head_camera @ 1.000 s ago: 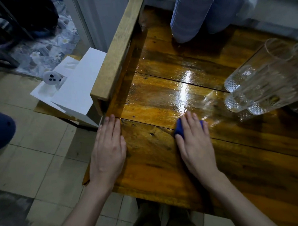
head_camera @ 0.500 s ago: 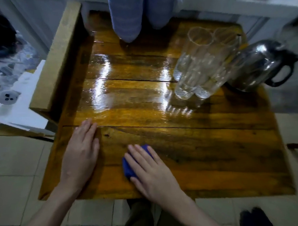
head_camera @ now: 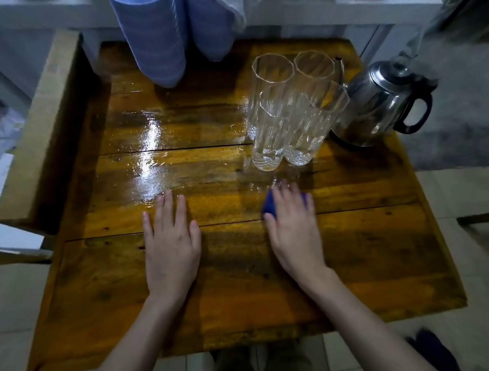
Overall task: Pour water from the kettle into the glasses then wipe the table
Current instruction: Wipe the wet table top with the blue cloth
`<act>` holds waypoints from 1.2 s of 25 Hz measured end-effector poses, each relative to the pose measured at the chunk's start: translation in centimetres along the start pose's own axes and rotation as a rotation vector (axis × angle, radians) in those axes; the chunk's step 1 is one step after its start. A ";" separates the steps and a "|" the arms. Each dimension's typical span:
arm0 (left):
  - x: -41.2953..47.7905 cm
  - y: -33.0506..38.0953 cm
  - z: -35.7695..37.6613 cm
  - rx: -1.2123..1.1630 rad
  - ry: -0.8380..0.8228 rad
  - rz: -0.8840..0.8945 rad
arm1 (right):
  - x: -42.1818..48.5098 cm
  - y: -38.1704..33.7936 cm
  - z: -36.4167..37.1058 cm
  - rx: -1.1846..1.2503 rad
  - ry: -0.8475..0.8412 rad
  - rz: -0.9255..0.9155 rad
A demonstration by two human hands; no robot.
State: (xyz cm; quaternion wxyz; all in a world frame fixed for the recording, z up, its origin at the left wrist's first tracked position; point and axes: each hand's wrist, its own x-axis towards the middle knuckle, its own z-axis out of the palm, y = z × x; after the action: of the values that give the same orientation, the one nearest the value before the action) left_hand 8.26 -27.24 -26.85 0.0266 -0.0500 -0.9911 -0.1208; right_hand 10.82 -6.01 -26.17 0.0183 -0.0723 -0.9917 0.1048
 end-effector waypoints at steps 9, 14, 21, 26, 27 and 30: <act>0.3 -0.3 -0.3 -0.177 0.038 -0.056 | -2.3 -3.0 0.2 -0.008 -0.164 -0.625; 0.2 1.1 -0.5 -0.174 0.036 -0.135 | -5.5 6.4 -1.5 -0.040 -0.182 -0.643; -0.9 12.7 2.2 -0.167 0.009 0.043 | 0.6 14.5 -3.2 0.007 -0.073 -0.216; -0.8 13.6 2.9 -0.085 -0.008 0.072 | 5.8 13.9 -2.0 0.063 0.044 -0.119; -0.8 13.6 2.9 -0.080 -0.012 0.076 | 6.6 13.6 -1.9 0.080 0.058 -0.110; -0.6 13.8 2.8 -0.079 -0.012 0.068 | 8.0 13.4 -1.7 0.097 0.072 -0.135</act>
State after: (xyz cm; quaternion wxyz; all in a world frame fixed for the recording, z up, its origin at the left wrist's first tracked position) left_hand 10.24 -13.25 -26.33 0.0227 -0.0851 -0.9834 -0.1585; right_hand 4.91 8.53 -27.13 0.0645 -0.0079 -0.9868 0.1484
